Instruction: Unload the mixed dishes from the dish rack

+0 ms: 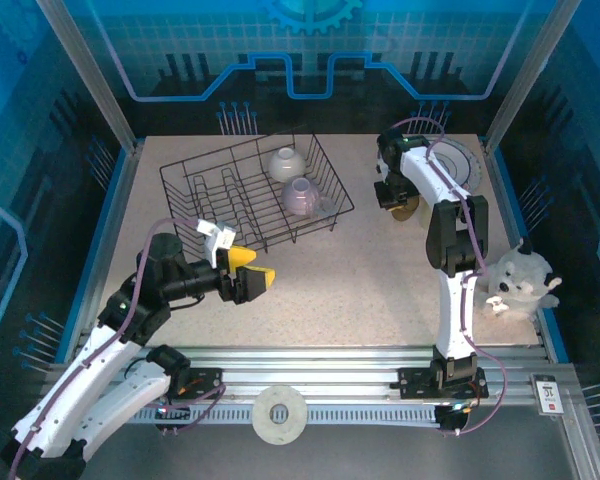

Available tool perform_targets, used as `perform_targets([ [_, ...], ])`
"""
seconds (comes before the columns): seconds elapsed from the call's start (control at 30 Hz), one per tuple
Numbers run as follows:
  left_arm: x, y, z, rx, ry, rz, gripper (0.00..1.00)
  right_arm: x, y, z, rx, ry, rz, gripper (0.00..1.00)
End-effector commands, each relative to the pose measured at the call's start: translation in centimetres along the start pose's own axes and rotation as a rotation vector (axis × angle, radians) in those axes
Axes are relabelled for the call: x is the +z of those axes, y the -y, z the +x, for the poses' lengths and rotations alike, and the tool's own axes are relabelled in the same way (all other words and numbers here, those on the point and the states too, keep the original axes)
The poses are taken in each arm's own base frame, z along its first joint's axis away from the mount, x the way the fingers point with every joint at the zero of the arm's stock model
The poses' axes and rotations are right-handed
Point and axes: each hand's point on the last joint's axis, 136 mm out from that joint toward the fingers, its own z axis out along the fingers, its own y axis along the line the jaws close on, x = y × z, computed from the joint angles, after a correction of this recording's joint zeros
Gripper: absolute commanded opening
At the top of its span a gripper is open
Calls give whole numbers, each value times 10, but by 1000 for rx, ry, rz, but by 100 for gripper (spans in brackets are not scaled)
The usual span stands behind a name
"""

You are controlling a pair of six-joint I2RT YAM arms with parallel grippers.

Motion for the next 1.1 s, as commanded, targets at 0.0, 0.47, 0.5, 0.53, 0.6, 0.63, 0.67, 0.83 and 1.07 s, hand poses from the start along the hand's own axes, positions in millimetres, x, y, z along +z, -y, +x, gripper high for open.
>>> perform_targets([
  [0.0, 1, 5, 2, 11, -4, 34, 99, 3, 3, 0, -3, -16, -14, 1],
  [0.47, 1, 5, 2, 11, -5, 30, 99, 0, 4, 0, 7, -9, -20, 21],
  [0.5, 1, 5, 2, 11, -4, 30, 99, -3, 5, -1, 10, -2, -19, 24],
  [0.53, 1, 5, 2, 11, -5, 31, 99, -5, 5, -1, 11, 4, -19, 25],
  [0.6, 1, 5, 2, 11, -4, 29, 99, -12, 7, -2, 17, 18, -15, 26],
  [0.63, 1, 4, 2, 10, -4, 28, 99, -16, 9, -3, 24, 27, -13, 26],
  [0.67, 1, 4, 2, 10, -3, 25, 99, -20, 9, -4, 25, 37, -15, 26],
  [0.83, 2, 2, 2, 7, -5, 16, 99, -50, 13, -8, 50, 110, -23, 27],
  [1.07, 3, -6, 3, -2, -12, -23, 99, -113, 20, -8, 95, 275, -33, 30],
])
